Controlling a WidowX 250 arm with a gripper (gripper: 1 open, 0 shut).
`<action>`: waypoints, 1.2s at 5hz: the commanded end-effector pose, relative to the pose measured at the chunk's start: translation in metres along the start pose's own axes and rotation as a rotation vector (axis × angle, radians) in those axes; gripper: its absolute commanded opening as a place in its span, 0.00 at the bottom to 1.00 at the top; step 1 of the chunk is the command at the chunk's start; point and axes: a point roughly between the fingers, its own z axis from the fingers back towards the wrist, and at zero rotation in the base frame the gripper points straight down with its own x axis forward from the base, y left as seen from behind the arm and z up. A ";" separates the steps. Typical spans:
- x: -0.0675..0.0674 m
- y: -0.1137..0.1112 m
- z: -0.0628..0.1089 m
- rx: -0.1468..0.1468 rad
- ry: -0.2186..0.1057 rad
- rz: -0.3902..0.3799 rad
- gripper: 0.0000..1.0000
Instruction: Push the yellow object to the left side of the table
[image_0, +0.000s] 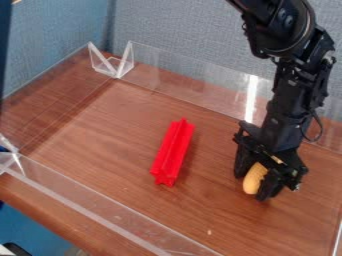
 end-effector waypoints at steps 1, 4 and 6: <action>0.006 -0.003 0.030 0.029 -0.091 -0.027 0.00; 0.005 -0.003 0.033 0.042 -0.104 -0.049 0.00; 0.006 -0.002 0.031 0.048 -0.105 -0.066 0.00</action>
